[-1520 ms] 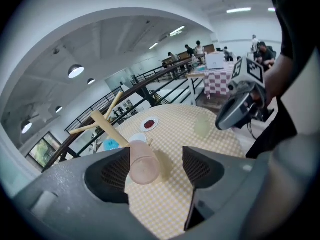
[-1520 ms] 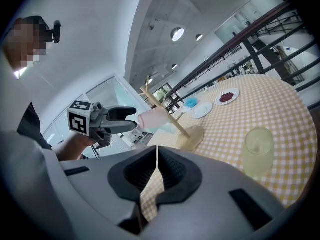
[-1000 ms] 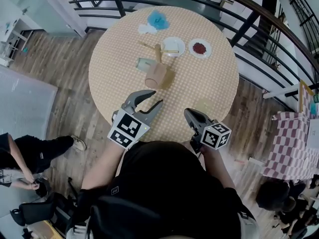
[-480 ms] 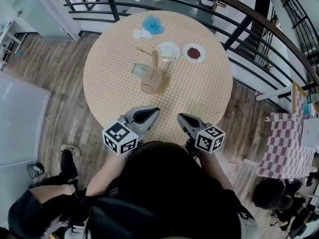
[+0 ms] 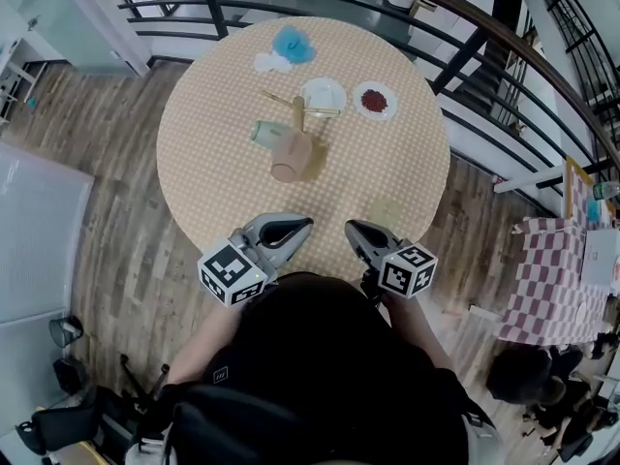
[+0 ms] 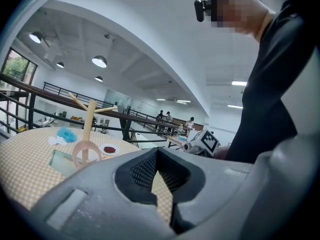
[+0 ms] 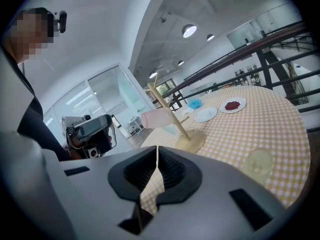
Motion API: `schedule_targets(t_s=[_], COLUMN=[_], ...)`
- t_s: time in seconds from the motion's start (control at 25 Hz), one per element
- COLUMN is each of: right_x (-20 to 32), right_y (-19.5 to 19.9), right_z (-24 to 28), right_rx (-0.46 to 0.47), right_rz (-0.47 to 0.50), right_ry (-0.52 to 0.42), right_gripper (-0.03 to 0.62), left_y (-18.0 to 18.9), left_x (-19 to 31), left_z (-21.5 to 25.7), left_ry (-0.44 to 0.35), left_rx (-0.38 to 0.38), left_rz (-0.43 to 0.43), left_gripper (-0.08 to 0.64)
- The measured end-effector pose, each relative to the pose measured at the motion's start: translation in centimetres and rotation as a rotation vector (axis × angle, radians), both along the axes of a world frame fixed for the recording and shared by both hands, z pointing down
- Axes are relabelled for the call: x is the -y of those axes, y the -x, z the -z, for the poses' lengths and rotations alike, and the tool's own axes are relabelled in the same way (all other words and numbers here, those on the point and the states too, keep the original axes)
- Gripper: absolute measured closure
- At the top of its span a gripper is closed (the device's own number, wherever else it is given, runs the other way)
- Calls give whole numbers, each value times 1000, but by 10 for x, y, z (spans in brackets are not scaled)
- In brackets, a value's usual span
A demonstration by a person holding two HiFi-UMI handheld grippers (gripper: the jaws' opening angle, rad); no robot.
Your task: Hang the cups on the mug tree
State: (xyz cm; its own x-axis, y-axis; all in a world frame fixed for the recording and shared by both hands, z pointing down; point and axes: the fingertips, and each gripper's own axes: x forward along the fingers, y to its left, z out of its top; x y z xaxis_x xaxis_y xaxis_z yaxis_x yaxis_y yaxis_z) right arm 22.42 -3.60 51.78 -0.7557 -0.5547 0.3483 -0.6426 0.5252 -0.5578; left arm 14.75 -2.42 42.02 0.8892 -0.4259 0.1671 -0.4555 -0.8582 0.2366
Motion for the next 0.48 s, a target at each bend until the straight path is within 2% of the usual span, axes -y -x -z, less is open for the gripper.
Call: schedule_targets(t_s=[0.12, 0.28, 0.48], right_x=[0, 4, 9], right_y=[0, -16, -44], right_z=[-2, -7, -12], right_rx=[-7, -38, -107], right_rz=[4, -13, -15], right_ry=[-1, -4, -3], right_gripper=[574, 574, 574], left_y=[-1, -8, -12], left_x=[-2, -6, -9], left_z=[1, -1, 6], left_ry=[6, -7, -15], left_rx=[-7, 42, 11], left_rz=[-25, -28, -11], left_gripper=[555, 554, 554])
